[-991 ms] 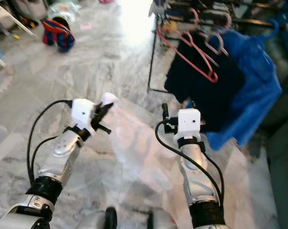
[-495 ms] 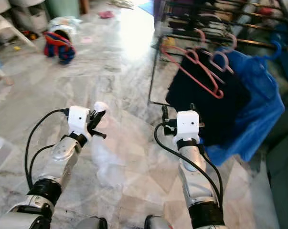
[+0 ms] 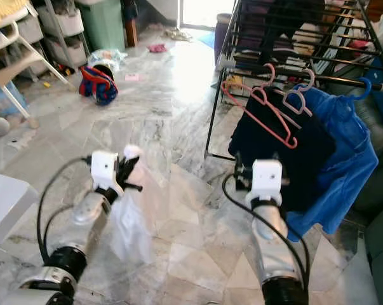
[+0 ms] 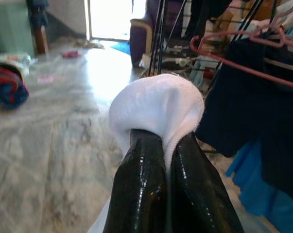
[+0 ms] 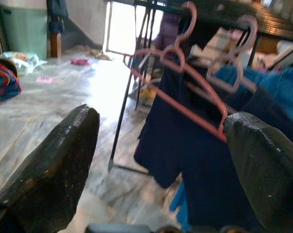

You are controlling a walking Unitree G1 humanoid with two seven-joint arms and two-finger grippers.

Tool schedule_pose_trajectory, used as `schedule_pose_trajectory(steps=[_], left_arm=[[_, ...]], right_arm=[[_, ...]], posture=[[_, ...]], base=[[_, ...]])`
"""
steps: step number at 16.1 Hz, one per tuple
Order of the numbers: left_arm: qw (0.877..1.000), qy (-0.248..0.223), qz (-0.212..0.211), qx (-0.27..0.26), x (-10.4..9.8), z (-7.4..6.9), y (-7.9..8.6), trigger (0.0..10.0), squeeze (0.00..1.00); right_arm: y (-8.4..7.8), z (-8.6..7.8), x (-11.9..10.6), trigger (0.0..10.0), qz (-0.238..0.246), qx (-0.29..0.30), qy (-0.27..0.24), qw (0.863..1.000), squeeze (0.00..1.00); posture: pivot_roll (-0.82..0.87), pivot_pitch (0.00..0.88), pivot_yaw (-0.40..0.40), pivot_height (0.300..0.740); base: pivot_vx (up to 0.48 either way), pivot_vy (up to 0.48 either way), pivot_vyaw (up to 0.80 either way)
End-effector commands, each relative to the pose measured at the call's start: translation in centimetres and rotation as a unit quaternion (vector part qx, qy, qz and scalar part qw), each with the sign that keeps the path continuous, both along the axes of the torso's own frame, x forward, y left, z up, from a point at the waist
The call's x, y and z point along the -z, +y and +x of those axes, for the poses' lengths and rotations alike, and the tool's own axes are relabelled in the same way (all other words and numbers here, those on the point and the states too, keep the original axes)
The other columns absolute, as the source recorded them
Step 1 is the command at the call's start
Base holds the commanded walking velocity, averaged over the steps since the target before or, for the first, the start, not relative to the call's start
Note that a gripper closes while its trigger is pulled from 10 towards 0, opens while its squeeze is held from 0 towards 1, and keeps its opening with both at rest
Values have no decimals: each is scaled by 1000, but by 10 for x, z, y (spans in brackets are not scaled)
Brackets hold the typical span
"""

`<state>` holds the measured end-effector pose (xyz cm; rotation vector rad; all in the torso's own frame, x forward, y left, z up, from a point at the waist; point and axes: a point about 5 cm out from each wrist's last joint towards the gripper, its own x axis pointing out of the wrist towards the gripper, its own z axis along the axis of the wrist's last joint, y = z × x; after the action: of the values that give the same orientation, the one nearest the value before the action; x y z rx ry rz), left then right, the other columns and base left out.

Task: Hang hanger

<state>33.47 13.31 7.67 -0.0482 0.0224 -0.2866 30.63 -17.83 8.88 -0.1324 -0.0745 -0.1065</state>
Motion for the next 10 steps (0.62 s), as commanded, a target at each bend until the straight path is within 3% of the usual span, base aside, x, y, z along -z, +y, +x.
schedule_pose_trajectory(steps=[1,4,9,10], left_arm=[[1000,5,-8,-8,0,2,1,10000,0],[1000,7,0,14,-2,6,-9,10000,0],[998,-27,-16,55,-18,12,-28,10000,0],[997,-33,-18,63,-22,14,-30,10000,0]], right_arm=[[4,2,1,10000,4,-6,-2,1000,0],[10,4,1,10000,4,-10,-7,1000,0],[-7,6,-12,10000,-20,25,-41,999,0],[-9,7,-15,10000,-22,29,-45,998,0]], posture=[[-39,0,-16,740],[-58,0,0,740],[-95,0,22,740],[-102,0,28,740]], base=[[0,0,0],[0,0,0],[0,0,0],[274,0,-800]])
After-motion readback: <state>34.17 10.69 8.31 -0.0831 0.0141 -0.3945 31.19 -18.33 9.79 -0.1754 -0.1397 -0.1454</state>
